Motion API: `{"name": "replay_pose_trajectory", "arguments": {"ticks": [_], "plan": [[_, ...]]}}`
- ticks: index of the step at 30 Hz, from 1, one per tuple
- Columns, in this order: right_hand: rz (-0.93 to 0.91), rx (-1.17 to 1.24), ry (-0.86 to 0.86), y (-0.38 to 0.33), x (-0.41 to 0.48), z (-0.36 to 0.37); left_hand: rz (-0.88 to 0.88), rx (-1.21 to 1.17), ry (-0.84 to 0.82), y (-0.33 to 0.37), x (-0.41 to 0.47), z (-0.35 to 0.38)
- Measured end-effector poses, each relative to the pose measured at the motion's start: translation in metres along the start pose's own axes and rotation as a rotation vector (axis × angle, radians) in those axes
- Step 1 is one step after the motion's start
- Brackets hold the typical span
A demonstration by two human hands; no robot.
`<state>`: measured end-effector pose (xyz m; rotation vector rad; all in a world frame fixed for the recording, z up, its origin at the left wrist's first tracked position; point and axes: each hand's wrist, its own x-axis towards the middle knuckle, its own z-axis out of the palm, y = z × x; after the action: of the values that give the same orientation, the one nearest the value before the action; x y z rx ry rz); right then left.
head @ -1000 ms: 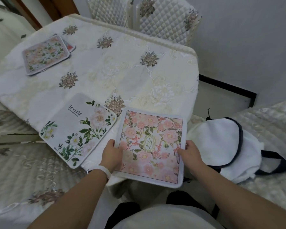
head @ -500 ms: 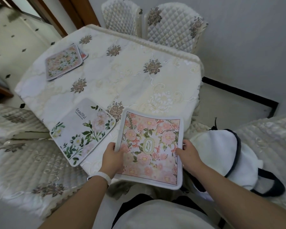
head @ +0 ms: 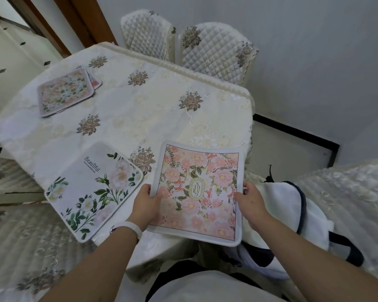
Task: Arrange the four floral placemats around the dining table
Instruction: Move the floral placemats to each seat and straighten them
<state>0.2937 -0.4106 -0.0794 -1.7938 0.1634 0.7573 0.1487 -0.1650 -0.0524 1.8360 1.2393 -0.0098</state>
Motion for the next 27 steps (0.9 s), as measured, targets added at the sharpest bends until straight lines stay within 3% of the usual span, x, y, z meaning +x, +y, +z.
{"name": "replay_pose_trajectory", "arguments": {"ticks": [9, 16, 27], "plan": [[0.04, 0.056, 0.153, -0.019, 0.016, 0.011, 0.129, 0.02, -0.134, 0.028, 0.058, 0.001], [0.027, -0.068, 0.186, -0.023, 0.025, 0.023, 0.181, 0.005, -0.212, 0.042, 0.099, 0.004], [0.071, 0.035, 0.288, -0.01, 0.044, 0.025, 0.029, -0.128, -0.31, 0.024, 0.096, -0.001]]}}
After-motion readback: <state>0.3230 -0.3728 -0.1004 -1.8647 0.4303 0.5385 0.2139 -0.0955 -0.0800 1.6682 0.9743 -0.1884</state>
